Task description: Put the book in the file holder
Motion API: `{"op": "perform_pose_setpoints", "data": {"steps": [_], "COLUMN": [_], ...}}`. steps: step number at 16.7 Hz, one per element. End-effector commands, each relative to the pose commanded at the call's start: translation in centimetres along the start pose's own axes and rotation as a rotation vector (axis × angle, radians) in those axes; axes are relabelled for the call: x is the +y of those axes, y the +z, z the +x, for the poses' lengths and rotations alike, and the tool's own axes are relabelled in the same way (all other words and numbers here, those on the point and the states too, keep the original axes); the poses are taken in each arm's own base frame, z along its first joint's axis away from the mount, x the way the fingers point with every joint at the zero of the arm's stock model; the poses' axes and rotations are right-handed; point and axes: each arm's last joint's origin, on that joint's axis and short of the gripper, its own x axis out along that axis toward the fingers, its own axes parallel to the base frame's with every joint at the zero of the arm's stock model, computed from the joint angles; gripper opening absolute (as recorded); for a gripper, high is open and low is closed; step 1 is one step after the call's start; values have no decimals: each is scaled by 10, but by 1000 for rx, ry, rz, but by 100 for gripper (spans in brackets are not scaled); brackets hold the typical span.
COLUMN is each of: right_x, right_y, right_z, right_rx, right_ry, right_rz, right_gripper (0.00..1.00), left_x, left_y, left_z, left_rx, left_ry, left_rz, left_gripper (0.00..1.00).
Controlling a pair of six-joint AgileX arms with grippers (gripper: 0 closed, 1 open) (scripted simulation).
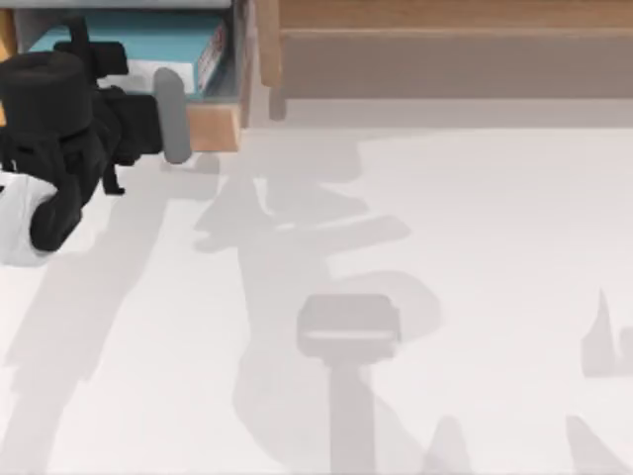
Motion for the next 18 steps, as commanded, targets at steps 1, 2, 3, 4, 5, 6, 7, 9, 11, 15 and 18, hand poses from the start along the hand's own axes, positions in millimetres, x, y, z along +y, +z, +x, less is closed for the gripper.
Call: {"op": "perform_pose_setpoints", "data": {"steps": [1,2,3,4,5,6,7,9,11,15,18], "right_x": [0,0,0,0,0,0,0,0,0,0,0], "right_y": [0,0,0,0,0,0,0,0,0,0,0], "right_z": [0,0,0,0,0,0,0,0,0,0,0], "right_rx": [0,0,0,0,0,0,0,0,0,0,0], "right_ry": [0,0,0,0,0,0,0,0,0,0,0], "right_rz": [0,0,0,0,0,0,0,0,0,0,0], "right_gripper": [100,100,100,100,100,100,100,100,100,100,100], "left_x": [0,0,0,0,0,0,0,0,0,0,0], "left_y": [0,0,0,0,0,0,0,0,0,0,0], "left_z": [0,0,0,0,0,0,0,0,0,0,0], "left_rx": [0,0,0,0,0,0,0,0,0,0,0], "left_ry": [0,0,0,0,0,0,0,0,0,0,0], "left_rz": [0,0,0,0,0,0,0,0,0,0,0], "left_gripper": [0,8,15,23,30,38,45,60,75,100,100]}}
